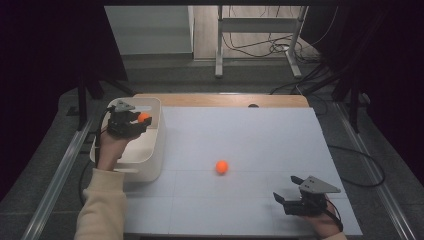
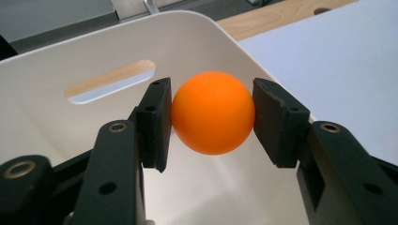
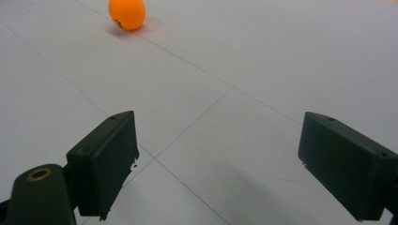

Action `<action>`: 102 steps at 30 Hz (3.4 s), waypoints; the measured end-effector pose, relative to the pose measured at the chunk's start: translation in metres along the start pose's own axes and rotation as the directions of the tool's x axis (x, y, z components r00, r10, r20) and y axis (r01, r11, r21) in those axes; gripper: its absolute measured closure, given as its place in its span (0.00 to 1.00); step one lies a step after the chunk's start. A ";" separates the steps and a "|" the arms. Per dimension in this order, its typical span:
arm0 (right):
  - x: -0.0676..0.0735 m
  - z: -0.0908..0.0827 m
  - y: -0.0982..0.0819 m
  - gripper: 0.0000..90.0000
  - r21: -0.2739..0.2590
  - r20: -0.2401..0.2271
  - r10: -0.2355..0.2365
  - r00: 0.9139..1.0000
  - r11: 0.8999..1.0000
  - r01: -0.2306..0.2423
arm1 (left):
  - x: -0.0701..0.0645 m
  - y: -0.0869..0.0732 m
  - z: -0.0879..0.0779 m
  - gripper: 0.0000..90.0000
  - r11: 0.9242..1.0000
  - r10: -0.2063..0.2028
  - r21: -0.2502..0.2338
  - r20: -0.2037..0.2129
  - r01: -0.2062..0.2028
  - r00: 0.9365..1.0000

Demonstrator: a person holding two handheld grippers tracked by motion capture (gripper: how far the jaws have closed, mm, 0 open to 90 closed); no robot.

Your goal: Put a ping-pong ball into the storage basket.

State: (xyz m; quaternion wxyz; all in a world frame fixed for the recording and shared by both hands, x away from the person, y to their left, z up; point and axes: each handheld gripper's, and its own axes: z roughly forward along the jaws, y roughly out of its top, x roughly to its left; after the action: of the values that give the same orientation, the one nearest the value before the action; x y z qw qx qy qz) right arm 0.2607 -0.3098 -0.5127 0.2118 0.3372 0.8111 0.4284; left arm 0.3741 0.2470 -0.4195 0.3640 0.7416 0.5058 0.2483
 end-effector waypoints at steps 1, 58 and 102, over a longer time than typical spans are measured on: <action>0.000 0.000 0.000 0.14 0.000 0.000 0.000 1.000 1.000 0.000 | 0.000 0.000 0.000 0.56 1.000 0.001 0.003 -0.002 -0.001 1.000; 0.000 -0.001 0.001 0.14 -0.004 0.004 -0.001 1.000 1.000 0.001 | -0.035 0.018 -0.042 0.18 0.968 0.025 -0.244 0.348 0.065 0.937; 0.001 0.001 0.003 0.14 -0.011 -0.003 -0.012 1.000 1.000 0.012 | -0.112 0.019 -0.018 0.18 0.978 0.180 -0.177 0.438 -0.112 0.881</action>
State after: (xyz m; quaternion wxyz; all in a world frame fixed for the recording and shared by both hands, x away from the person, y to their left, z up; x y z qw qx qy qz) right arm 0.2620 -0.3076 -0.5102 0.2151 0.3307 0.8109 0.4321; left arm 0.3308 0.1437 -0.3940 0.5052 0.7863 0.3301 0.1324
